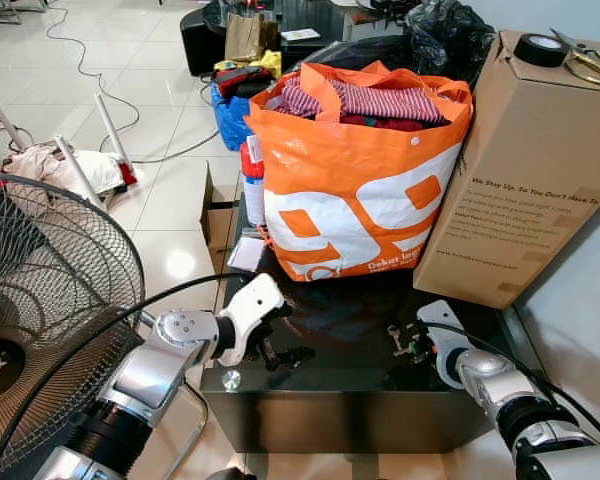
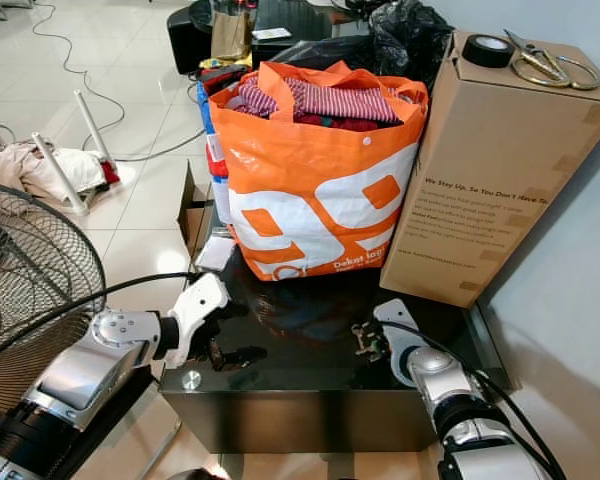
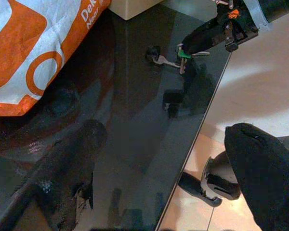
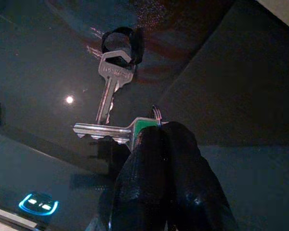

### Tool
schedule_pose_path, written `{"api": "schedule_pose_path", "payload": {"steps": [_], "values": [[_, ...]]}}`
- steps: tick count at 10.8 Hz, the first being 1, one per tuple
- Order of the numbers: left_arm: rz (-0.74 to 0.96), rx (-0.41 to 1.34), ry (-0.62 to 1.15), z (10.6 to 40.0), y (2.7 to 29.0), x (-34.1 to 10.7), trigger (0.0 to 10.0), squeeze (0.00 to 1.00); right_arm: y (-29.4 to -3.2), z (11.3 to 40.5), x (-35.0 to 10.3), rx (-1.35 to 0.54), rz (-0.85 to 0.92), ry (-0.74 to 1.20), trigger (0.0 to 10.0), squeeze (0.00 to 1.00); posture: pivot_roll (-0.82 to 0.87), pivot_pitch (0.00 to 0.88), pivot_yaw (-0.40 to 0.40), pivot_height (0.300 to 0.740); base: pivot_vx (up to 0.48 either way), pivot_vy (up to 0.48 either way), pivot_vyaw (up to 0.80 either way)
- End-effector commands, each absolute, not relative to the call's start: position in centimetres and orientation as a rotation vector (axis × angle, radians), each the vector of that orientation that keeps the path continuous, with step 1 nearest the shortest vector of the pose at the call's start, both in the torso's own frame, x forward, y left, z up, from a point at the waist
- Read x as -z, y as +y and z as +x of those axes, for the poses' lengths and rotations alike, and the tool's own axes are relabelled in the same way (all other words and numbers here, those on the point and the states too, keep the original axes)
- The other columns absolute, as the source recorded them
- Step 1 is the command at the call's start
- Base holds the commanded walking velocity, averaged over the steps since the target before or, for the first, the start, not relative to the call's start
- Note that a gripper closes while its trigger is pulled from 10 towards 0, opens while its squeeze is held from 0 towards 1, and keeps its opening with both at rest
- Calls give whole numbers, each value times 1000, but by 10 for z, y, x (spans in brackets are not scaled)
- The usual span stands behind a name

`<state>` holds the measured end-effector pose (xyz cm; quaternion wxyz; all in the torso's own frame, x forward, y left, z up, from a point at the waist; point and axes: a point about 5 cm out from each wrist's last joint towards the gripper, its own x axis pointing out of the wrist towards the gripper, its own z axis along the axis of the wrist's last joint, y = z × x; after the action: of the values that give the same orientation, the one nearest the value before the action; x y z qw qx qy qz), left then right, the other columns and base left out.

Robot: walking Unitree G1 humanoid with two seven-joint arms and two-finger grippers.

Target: Hang keys on a hook

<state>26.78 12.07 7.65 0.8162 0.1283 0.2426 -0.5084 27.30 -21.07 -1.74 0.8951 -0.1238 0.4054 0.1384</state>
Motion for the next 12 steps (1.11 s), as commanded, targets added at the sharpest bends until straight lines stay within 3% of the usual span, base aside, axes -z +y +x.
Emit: {"api": "schedule_pose_path", "payload": {"steps": [1,6,8,12], "values": [[299,1075,511,270,123,-78,10000,0,-209,277,14,-270,-218,806,0,0,-125,0,17,740,0,0,0],[361,845,361,272,138,-90,10000,0,-209,273,-29,-235,-124,535,0,0,-80,0,37,740,0,0,0],[240,512,148,284,154,-117,10000,0,-202,250,-69,-150,-79,334,0,0,-97,0,71,740,0,0,0],[199,284,49,280,151,-130,10000,0,-180,246,-100,27,53,178,0,0,-78,0,42,740,0,0,0]]}}
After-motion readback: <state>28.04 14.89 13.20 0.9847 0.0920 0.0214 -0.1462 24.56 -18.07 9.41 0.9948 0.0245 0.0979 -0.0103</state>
